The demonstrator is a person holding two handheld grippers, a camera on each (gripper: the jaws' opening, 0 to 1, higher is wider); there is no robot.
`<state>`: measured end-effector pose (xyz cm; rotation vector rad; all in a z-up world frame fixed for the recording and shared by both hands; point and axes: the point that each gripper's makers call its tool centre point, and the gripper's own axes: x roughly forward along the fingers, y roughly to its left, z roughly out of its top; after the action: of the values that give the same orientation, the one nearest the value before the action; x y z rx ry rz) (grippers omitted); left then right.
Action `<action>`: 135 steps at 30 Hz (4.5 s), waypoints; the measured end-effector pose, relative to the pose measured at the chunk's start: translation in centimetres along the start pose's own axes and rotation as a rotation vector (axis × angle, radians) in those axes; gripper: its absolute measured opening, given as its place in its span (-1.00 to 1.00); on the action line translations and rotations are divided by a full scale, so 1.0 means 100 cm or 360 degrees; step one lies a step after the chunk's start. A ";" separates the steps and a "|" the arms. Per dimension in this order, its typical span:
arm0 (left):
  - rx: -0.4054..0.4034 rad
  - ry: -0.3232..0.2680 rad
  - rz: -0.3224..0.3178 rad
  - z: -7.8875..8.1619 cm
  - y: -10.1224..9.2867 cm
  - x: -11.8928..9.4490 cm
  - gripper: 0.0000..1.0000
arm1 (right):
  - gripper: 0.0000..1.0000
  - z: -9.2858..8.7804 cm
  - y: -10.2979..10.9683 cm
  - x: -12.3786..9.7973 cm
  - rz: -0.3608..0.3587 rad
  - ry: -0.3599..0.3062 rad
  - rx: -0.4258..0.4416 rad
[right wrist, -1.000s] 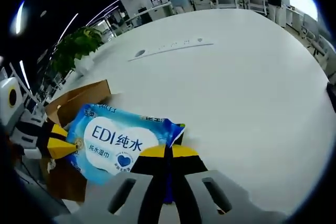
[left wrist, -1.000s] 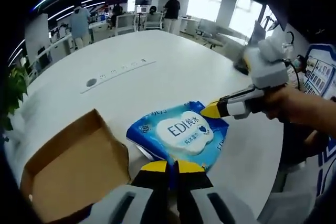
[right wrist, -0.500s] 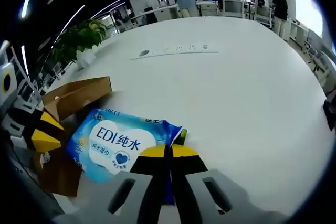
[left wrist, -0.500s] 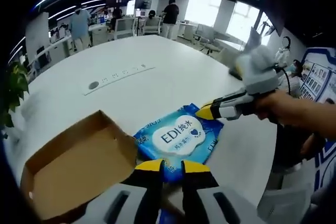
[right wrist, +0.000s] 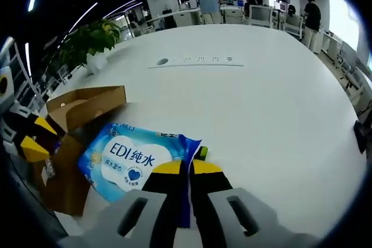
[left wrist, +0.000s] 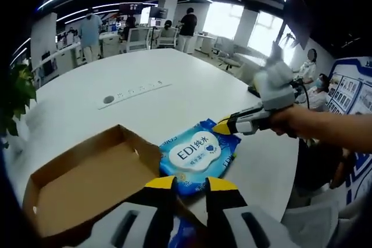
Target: Operate the shoe box by opening the lid, removing the specified soft item, and placing it in the target area until the item is outside and the box remains undamaged.
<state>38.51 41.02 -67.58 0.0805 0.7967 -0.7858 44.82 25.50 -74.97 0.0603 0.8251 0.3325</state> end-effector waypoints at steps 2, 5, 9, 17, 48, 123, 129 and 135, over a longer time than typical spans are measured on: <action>0.0005 -0.0016 0.0003 0.000 0.001 -0.005 -0.58 | -0.90 0.001 0.000 -0.003 -0.0004 0.0000 -0.0015; 0.0000 -0.0061 -0.0011 0.003 0.002 -0.012 -0.57 | -0.84 0.000 -0.001 -0.007 -0.0023 0.0014 -0.0033; -0.0002 -0.0075 0.0005 0.001 0.006 -0.021 -0.53 | -0.82 -0.002 0.002 -0.013 -0.0031 0.0034 -0.0119; 0.0022 -0.0063 0.0042 -0.010 0.014 -0.038 -0.49 | -0.72 0.003 0.012 -0.027 -0.0008 0.0030 -0.0204; 0.0297 0.0091 -0.0026 -0.053 0.039 -0.075 -0.43 | -0.62 0.033 0.099 -0.077 0.0266 -0.0030 -0.0634; 0.1069 0.0598 -0.0462 -0.122 0.037 -0.031 -0.69 | -0.74 -0.034 0.251 0.021 0.0799 0.0361 -0.1224; 0.0927 0.0606 -0.0405 -0.120 0.047 -0.030 -0.96 | -0.99 -0.035 0.247 0.025 0.0764 0.0377 -0.1257; 0.0855 0.0588 -0.0380 -0.119 0.049 -0.036 -0.99 | -1.00 -0.034 0.248 0.022 0.0771 0.0376 -0.1250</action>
<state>32.86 50.81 -74.66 0.6344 0.9335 -1.2194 37.08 49.43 -74.39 -0.5296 0.8575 1.1174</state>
